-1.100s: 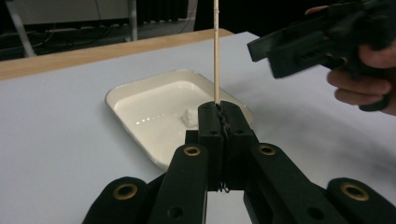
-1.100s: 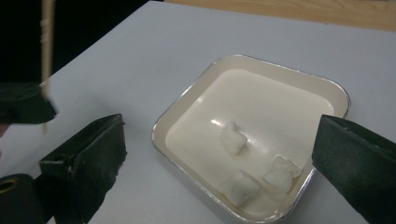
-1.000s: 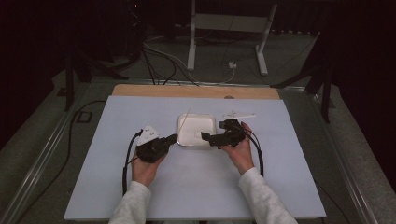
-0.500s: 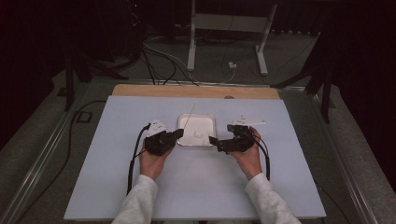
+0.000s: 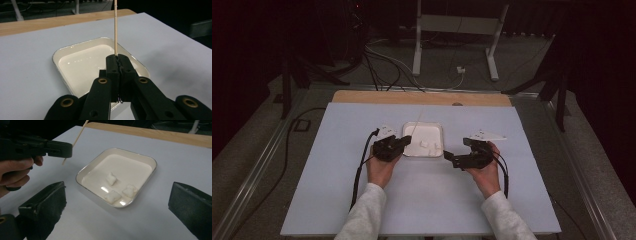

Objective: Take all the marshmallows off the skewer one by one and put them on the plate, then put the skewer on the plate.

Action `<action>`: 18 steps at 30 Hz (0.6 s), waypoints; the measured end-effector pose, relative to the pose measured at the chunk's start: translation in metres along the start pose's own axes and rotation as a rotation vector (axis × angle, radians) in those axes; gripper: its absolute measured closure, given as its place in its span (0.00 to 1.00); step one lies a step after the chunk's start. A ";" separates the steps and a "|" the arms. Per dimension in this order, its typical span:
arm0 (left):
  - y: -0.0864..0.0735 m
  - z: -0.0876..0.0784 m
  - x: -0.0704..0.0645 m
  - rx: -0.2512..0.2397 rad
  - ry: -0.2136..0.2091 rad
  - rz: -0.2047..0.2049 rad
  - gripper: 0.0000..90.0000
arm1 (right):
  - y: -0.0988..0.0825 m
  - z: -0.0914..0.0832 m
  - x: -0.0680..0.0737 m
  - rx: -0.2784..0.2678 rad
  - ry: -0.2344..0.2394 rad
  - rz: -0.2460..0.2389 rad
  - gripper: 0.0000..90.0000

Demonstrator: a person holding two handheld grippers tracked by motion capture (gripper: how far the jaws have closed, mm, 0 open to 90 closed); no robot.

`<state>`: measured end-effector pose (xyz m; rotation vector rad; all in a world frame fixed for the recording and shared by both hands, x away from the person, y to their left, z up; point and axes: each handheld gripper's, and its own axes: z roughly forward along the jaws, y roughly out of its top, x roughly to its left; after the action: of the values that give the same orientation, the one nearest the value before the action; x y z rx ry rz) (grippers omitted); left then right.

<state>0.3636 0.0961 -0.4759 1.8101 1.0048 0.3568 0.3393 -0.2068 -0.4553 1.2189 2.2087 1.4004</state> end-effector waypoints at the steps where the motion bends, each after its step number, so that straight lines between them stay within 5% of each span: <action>1: 0.000 0.001 0.000 0.003 0.005 -0.003 1.00 | -0.001 -0.001 -0.001 0.003 -0.007 0.006 0.02; 18: -0.011 0.032 0.007 0.122 0.081 -0.079 1.00 | -0.017 -0.019 -0.008 0.005 -0.017 0.036 0.02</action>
<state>0.3832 0.0838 -0.5013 1.8709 1.1726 0.3286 0.3242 -0.2280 -0.4618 1.2733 2.1909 1.3932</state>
